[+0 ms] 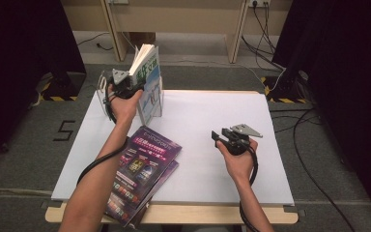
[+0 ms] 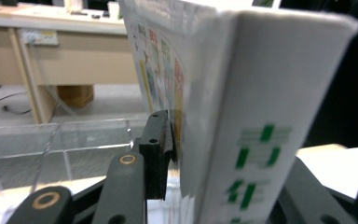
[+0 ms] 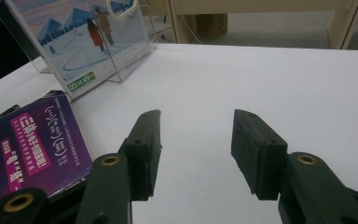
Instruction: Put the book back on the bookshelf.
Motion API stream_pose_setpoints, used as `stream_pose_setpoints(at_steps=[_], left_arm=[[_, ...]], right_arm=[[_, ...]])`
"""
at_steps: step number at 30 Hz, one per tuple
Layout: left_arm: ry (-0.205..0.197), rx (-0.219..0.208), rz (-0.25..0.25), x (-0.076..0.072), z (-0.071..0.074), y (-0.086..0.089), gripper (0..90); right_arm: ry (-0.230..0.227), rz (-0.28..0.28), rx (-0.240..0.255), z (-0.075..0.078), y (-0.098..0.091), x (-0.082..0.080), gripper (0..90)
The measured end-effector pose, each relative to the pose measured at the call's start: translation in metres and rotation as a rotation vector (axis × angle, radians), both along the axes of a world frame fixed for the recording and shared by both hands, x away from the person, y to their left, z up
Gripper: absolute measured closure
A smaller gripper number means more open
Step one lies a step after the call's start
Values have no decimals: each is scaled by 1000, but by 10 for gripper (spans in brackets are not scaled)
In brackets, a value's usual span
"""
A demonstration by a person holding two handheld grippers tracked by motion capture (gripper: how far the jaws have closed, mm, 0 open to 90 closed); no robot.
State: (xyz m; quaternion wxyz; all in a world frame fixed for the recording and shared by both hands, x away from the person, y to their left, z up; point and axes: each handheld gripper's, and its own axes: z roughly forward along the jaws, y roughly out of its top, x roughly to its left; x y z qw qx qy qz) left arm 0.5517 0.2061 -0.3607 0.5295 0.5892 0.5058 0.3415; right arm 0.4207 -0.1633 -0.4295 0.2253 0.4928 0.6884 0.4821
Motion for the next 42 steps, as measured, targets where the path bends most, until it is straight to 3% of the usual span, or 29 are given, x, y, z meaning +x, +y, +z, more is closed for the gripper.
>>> stream_pose_setpoints(at_steps=[7,14,18,23,29,36,42], left_arm=[[48,8,44,7,4,-2,690],[135,77,49,11,15,-10,726],[175,86,35,13,20,-15,732],[108,40,13,11,12,-18,736],[59,93,46,11,10,-23,738],[20,38,95,10,3,-30,738],[-25,38,102,10,1,-38,738]], right_arm=[[17,9,4,-1,0,1,525],[42,10,10,-4,1,2,525],[39,8,7,-3,0,1,527],[34,2,8,-2,-2,1,531],[31,-4,15,-2,-3,1,534],[21,-7,14,-2,-6,1,535],[19,-9,14,-2,-7,2,537]])
